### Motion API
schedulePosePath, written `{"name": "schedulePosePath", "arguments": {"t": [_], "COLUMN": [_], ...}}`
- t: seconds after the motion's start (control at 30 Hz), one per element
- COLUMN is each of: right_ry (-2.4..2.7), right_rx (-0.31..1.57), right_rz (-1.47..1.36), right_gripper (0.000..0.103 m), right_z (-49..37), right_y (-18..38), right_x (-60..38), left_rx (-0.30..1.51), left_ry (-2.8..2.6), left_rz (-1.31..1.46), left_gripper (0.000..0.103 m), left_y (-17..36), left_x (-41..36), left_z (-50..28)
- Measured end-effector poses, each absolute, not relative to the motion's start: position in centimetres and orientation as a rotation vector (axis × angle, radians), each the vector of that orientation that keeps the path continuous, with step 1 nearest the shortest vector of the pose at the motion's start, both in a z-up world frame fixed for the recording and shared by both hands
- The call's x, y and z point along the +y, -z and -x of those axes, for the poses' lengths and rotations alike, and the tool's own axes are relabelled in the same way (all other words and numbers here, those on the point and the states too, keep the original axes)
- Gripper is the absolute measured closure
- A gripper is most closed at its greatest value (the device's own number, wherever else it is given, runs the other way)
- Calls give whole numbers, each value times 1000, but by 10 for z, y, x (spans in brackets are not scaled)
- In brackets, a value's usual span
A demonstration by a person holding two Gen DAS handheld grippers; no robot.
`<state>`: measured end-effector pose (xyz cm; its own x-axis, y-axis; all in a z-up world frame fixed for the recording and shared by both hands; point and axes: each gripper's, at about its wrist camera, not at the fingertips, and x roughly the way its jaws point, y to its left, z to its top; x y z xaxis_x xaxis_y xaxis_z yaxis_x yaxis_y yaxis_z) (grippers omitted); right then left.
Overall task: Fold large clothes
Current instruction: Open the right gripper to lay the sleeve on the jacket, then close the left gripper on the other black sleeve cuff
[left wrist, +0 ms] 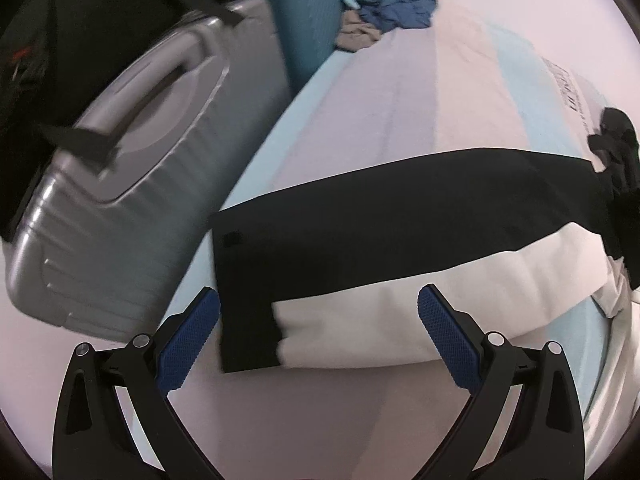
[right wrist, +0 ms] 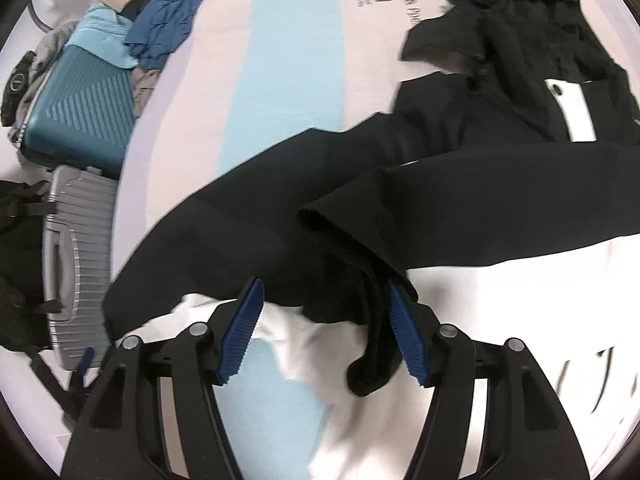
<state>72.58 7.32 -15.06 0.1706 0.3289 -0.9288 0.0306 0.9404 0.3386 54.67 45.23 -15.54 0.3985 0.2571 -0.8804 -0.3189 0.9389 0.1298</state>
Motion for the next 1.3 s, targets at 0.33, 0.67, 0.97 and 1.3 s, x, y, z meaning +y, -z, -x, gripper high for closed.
{"name": "schedulePosePath", "arguments": {"t": [0.33,0.67,0.97,1.3], "right_ry": [-239,-216,-151,-134], "right_rx": [1306,1173,1182,1182], "right_rz": [-232,-107,-71,-73], "right_gripper": [25,24,24,24], "right_z": [-707,-679,-659,-650], "right_y": [130,123,130,136], "right_x": [97,69,7,-17], "left_rx": [1109,1149,1182,1192], "left_ry": [-397,-296,-207,-184], "left_rz": [115,238,303,340], "left_gripper": [6,6,21,26], "left_y": [160,183,207,216], "left_x": [496,530,543,546], "left_z": [-525,-529,-545,-556]}}
